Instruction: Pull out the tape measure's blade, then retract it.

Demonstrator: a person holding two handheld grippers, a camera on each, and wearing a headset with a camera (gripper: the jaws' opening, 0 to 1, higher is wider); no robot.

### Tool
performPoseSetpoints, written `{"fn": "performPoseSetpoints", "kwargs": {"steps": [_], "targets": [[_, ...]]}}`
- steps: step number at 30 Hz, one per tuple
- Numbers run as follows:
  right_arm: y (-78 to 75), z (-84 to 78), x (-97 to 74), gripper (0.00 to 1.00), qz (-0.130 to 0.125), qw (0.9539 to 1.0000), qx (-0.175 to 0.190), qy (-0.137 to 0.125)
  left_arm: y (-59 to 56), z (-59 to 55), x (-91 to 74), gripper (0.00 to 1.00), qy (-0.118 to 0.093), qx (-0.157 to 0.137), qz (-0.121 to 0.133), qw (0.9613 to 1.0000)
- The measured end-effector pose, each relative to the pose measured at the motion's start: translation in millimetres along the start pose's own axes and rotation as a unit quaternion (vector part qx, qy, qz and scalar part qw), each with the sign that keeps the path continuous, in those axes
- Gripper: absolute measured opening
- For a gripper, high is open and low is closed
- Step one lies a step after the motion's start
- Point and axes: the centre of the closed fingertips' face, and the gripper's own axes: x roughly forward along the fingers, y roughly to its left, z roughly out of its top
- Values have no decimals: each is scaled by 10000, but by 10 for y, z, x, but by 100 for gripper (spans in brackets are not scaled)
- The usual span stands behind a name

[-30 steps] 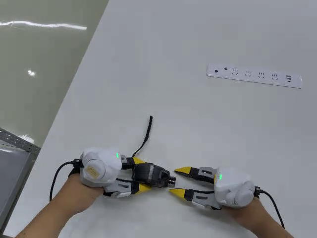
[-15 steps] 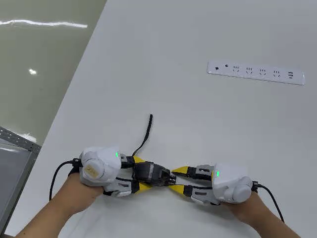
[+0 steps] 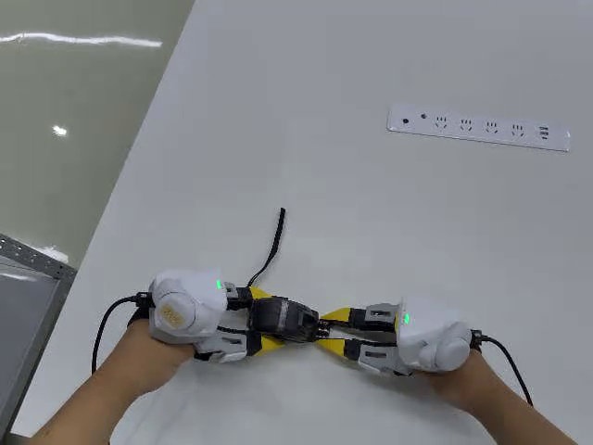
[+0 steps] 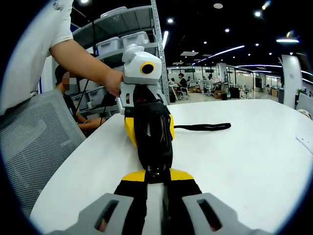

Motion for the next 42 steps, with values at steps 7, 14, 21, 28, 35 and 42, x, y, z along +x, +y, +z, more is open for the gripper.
{"fn": "performPoseSetpoints", "kwargs": {"steps": [7,14,21,28,35,42], "targets": [[2,-4,2,13,6,10000,-7,-4,4,-9,-1,35,2,-11,10,10000],[2,-6,1,13,-1,10000,5,1,-6,0,-8,34,15,37,1,10000],[-6,-7,-12,13,-43,10000,77,-12,3,-8,-7,33,15,48,-4,10000],[1,-11,-22,13,-44,10000,61,-6,-2,-3,-9,33,25,84,-43,10000],[0,-14,-33,12,-72,9999,100,-9,-1,-6,-6,32,32,90,-52,9999],[3,-28,-100,12,-124,9999,105,-11,-1,-9,-1,32,57,115,-61,9999]]}}
